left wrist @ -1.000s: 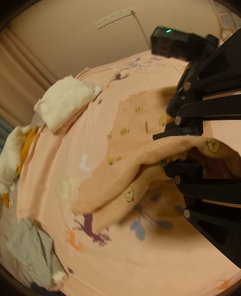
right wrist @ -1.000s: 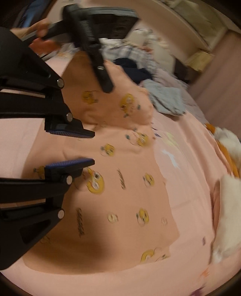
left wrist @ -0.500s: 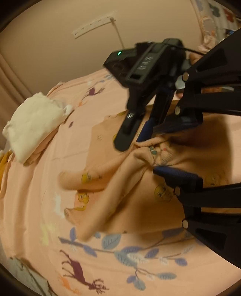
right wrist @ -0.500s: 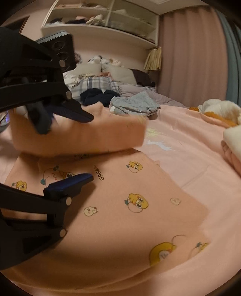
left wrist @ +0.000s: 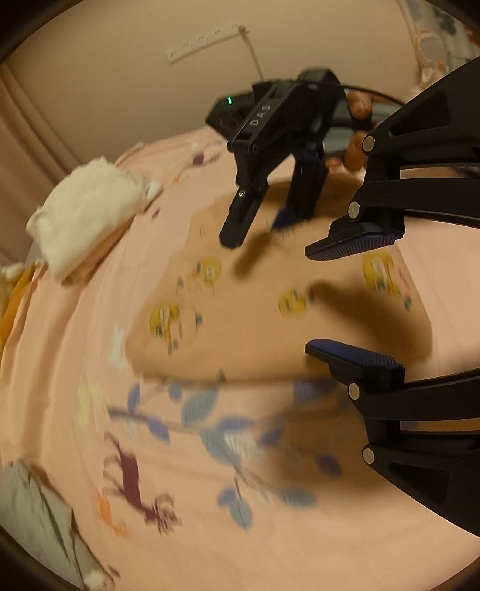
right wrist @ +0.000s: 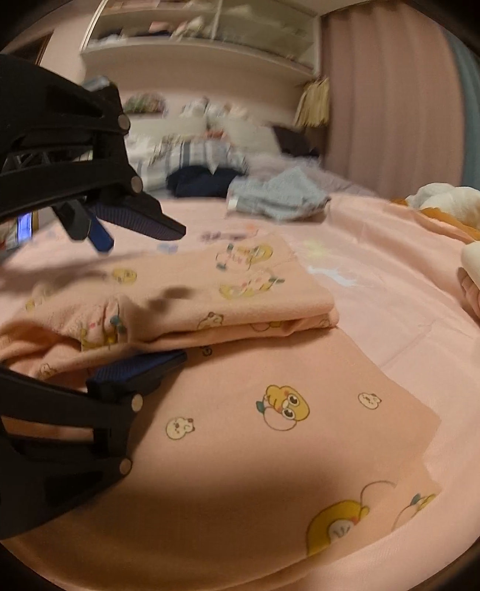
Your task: Fold small clothes
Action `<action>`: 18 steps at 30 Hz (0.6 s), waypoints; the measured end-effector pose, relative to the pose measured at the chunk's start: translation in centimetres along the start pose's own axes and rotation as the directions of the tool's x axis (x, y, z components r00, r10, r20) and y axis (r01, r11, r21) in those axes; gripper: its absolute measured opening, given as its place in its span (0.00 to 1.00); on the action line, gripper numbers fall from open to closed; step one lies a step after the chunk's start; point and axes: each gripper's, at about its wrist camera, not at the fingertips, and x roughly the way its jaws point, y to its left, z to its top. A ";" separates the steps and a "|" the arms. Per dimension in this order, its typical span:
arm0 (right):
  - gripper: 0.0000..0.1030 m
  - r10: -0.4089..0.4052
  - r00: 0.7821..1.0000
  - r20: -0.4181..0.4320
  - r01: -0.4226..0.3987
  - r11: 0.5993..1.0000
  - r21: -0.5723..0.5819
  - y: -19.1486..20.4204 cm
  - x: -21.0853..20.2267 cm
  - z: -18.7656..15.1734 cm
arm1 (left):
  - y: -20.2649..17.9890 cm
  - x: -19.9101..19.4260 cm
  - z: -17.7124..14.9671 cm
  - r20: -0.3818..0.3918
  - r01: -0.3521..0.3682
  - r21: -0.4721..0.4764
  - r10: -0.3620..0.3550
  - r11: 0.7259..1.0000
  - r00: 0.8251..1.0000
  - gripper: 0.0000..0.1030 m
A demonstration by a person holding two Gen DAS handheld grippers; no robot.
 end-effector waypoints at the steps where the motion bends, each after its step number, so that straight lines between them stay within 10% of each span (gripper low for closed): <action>1: 0.48 -0.042 0.999 0.001 0.042 0.999 -0.030 0.3 0.2 -0.1 | 0.3 -0.2 -0.3 0.012 -0.030 0.000 0.030 1.000 0.999 0.41; 8: 0.12 -0.199 0.978 0.057 0.206 0.964 -0.168 1.3 0.7 0.1 | 2.2 -1.3 -1.9 0.052 -0.109 -0.024 0.110 0.994 0.993 0.41; 18: 0.09 -0.218 0.962 0.167 0.258 0.923 -0.286 4.0 -1.7 1.0 | 2.4 -2.0 -2.4 0.082 -0.138 0.006 0.137 0.990 0.987 0.41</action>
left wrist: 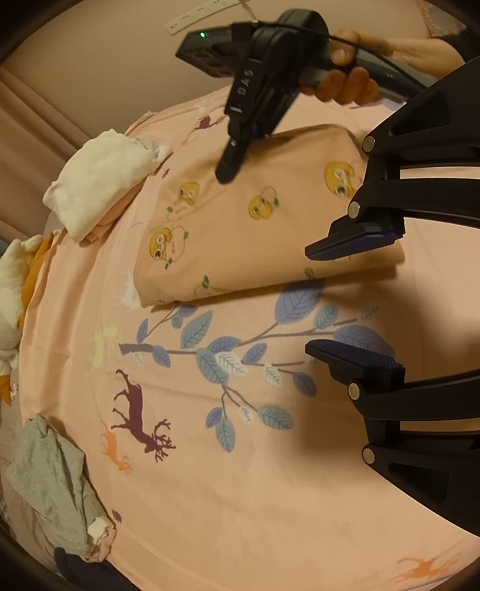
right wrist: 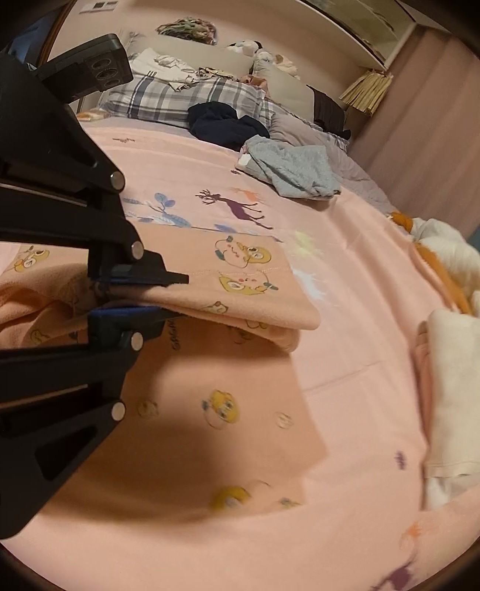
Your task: Fold small clothes
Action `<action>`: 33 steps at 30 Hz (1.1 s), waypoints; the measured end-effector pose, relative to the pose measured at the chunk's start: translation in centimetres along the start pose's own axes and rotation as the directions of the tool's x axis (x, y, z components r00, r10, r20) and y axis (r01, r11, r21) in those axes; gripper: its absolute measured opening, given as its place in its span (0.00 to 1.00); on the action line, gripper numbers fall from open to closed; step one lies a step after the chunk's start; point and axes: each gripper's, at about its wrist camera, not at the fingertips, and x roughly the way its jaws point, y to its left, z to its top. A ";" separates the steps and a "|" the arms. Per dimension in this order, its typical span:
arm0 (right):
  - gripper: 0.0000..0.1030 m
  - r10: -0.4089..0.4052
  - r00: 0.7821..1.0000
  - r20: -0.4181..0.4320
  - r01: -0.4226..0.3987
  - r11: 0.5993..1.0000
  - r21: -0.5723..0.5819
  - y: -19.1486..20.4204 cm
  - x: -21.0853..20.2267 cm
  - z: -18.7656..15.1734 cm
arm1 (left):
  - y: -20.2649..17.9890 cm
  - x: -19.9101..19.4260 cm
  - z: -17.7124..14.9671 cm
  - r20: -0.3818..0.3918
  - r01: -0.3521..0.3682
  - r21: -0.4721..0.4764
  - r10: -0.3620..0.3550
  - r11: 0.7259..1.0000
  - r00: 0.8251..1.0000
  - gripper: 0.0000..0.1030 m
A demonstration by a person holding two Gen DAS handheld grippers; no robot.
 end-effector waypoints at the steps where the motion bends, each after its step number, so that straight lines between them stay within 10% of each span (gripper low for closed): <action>1: 0.09 -0.005 1.000 0.017 0.005 1.000 -0.004 -0.1 -0.5 0.4 | 0.0 0.0 0.0 0.000 0.001 0.002 -0.001 1.000 1.000 0.41; 33: 0.13 -0.169 0.981 0.094 0.156 0.979 0.134 -7.7 -3.8 -0.1 | -6.4 3.1 1.7 -0.047 0.049 0.118 -0.044 0.992 0.998 0.41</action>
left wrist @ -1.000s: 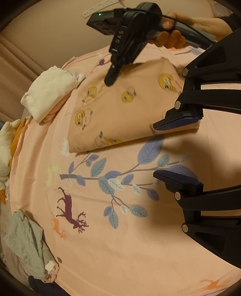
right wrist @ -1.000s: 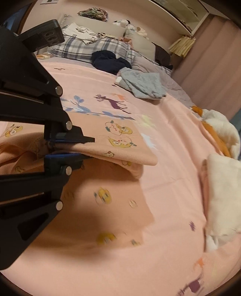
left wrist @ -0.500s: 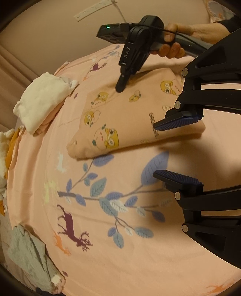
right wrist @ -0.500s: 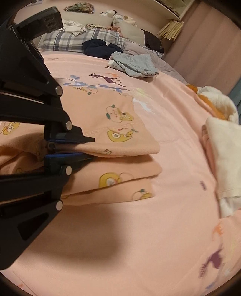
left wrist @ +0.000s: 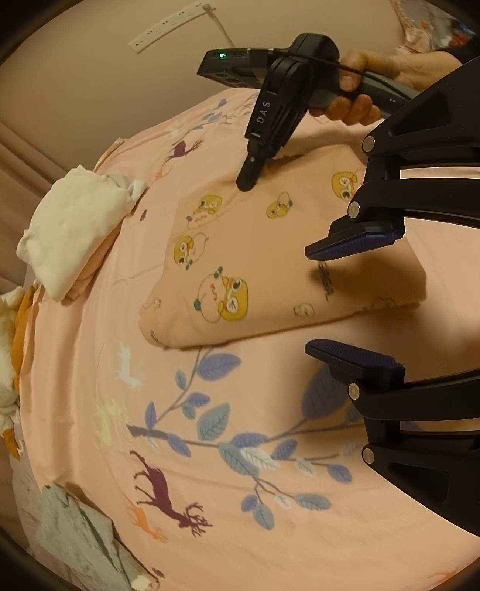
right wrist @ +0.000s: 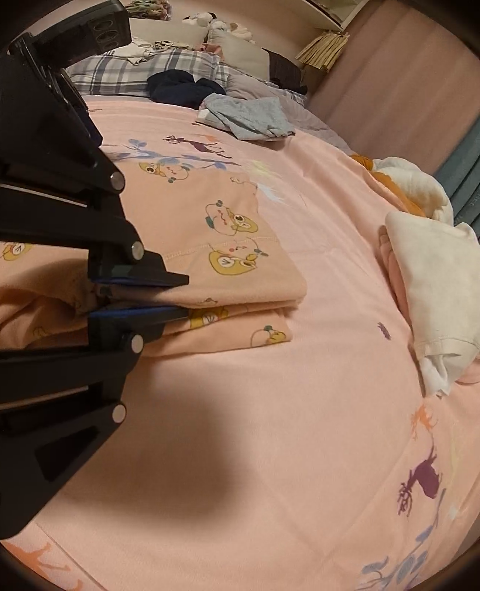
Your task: Fold small clothes
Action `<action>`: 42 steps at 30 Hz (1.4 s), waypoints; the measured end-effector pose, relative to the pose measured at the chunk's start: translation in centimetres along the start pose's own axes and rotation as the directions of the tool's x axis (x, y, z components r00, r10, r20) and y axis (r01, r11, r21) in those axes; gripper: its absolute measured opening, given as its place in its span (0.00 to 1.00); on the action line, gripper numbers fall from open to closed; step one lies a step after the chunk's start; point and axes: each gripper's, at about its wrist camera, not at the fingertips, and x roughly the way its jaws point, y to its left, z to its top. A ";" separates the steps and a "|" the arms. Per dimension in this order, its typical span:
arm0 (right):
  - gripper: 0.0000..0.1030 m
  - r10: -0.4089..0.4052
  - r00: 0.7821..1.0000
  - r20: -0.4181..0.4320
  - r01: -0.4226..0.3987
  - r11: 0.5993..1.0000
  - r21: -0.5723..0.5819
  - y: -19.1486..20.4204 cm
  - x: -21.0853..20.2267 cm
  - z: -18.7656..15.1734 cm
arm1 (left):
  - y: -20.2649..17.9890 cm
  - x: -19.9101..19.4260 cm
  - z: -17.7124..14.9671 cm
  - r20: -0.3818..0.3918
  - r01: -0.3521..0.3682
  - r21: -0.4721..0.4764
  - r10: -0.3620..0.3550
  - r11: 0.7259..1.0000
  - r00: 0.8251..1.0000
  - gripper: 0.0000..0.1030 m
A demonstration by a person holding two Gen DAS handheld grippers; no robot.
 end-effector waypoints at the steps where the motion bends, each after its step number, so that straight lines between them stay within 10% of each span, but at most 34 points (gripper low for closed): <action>1: 0.18 -0.007 1.000 0.010 0.007 1.000 -0.009 0.1 -0.3 0.0 | -0.3 0.0 0.1 0.005 0.001 0.006 -0.001 1.000 1.000 0.41; 8: 0.22 -0.011 0.989 0.148 0.039 0.981 -0.189 2.4 -4.0 -0.6 | -1.8 0.3 0.8 0.031 -0.006 0.049 0.004 0.999 1.000 0.41; 19: 0.17 -0.053 0.998 0.021 0.057 0.886 -0.460 4.9 -1.9 -6.3 | -2.6 3.7 1.5 0.020 -0.062 0.114 0.061 0.991 0.998 0.33; 31: 0.19 -0.047 0.998 -0.048 0.019 0.888 -0.460 3.7 -2.4 -7.5 | -2.5 3.7 0.6 0.008 -0.061 0.118 0.061 0.991 0.998 0.33; 42: 0.19 0.031 0.998 0.062 -0.004 0.921 -0.388 5.0 -4.1 -3.7 | -3.3 0.4 -2.4 0.095 -0.024 0.149 0.010 0.989 0.995 0.33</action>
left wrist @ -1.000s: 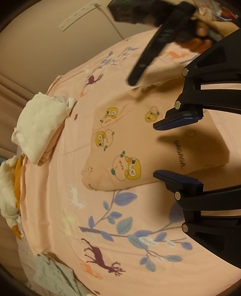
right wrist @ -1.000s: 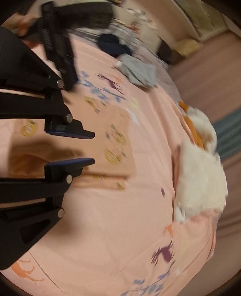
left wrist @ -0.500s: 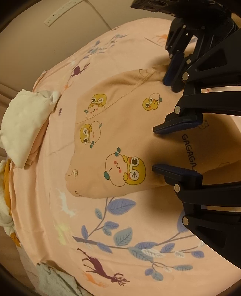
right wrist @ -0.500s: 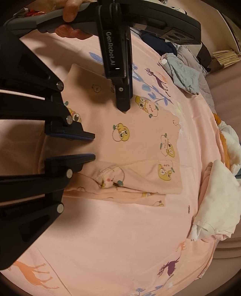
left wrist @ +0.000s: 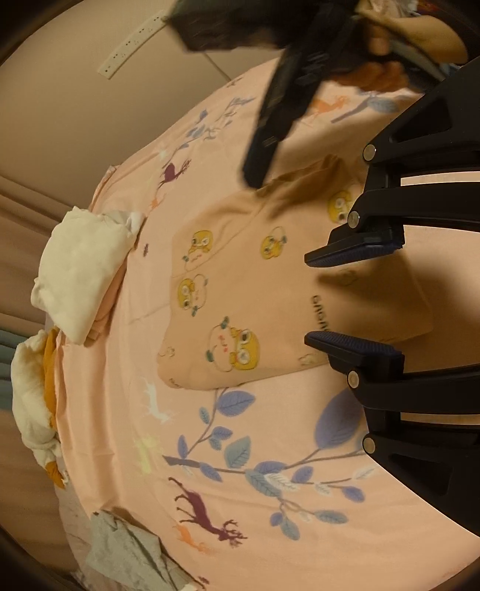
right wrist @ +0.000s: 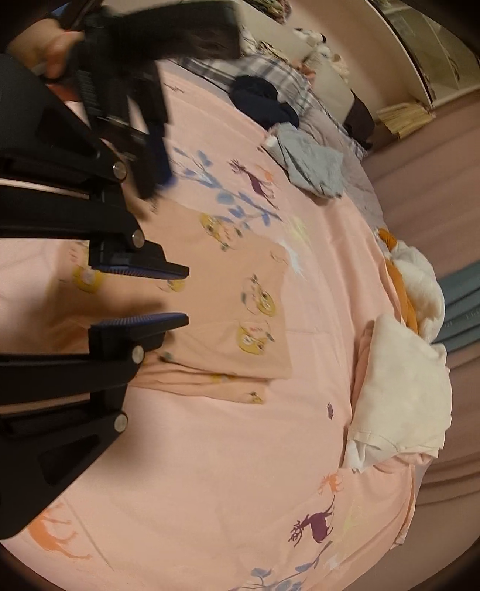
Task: Fold small clothes
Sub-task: 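Open both grippers and hold them above the folded shirt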
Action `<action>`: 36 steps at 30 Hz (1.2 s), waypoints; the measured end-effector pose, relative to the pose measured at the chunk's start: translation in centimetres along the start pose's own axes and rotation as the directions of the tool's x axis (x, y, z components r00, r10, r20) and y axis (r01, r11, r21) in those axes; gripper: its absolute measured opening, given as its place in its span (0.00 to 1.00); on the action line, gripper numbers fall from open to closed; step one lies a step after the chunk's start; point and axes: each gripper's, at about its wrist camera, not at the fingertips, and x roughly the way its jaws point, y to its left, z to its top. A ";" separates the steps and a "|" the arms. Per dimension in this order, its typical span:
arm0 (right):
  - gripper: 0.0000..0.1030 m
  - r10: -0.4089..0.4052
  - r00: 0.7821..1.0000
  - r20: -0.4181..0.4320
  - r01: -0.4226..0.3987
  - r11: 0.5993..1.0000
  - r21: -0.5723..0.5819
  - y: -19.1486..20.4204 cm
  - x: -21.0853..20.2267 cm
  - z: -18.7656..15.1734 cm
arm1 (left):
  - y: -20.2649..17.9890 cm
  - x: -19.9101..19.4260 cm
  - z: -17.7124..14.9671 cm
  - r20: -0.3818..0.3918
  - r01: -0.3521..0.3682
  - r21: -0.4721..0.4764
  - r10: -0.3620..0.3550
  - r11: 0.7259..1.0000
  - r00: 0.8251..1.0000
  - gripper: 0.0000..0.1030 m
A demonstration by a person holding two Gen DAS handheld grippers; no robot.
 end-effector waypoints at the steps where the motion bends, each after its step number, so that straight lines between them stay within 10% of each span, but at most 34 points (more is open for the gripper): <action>1: 0.19 -0.011 1.000 -0.010 0.011 1.000 0.007 -0.1 0.7 0.3 | 0.0 0.3 -0.2 -0.009 -0.002 0.002 0.002 1.000 1.000 0.33; 20: 0.17 -0.058 0.995 -0.079 0.067 0.992 0.104 -2.5 4.9 1.3 | 0.8 2.1 -3.2 -0.096 -0.004 -0.014 0.003 1.000 0.995 0.33; 36: 0.18 -0.069 0.993 -0.092 0.058 0.992 -0.112 1.2 1.3 -4.1 | 1.1 1.7 -3.6 -0.106 -0.020 -0.041 0.015 0.999 0.994 0.33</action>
